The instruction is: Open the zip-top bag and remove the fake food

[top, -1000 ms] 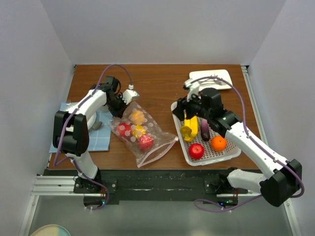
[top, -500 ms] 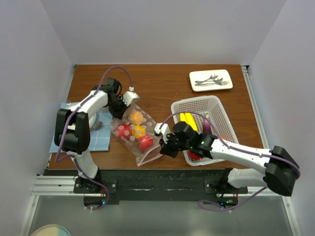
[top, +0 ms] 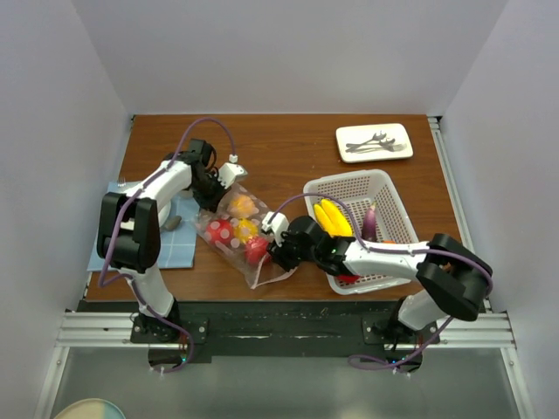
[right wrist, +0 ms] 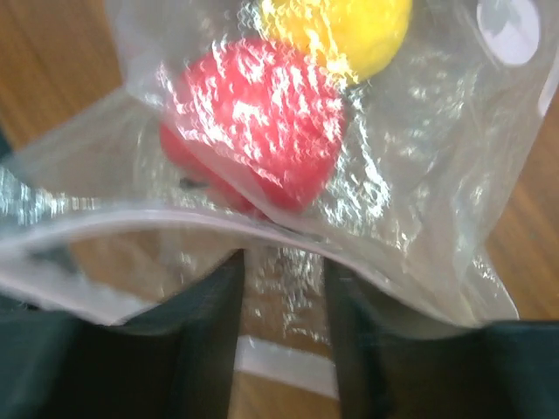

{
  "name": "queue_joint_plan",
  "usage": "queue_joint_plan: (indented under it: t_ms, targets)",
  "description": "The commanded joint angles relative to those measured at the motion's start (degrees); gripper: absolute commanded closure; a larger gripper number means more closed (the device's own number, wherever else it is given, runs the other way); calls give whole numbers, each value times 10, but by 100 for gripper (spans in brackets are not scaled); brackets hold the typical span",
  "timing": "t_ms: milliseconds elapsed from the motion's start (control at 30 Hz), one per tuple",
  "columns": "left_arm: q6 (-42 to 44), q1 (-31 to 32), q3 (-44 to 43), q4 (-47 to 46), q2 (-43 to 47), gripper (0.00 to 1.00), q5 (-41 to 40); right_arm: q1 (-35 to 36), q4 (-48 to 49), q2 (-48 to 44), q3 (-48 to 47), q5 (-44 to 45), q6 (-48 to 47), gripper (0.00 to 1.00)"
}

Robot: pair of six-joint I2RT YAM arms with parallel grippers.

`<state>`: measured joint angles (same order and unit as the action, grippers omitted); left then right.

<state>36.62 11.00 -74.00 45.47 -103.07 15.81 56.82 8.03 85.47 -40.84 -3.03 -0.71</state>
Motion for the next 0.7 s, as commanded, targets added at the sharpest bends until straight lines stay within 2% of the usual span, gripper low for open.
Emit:
queue_joint_plan:
  t_ms: [0,33,67,133,333,667]
  targets:
    - [-8,0,6,-2,12,100,24,6,132,23,8,54,-3,43]
    - [-14,3,9,-4,14,100,31,9,173,29,15,60,-3,19]
    - [-16,8,18,-7,19,100,36,14,196,32,23,71,-3,1]
    - [-21,30,32,-13,23,100,28,29,233,47,30,113,-2,1]
    - [-30,76,64,-15,17,100,29,37,270,95,12,122,4,1]
    - [-27,101,67,-5,2,100,34,54,324,155,-13,134,32,1]
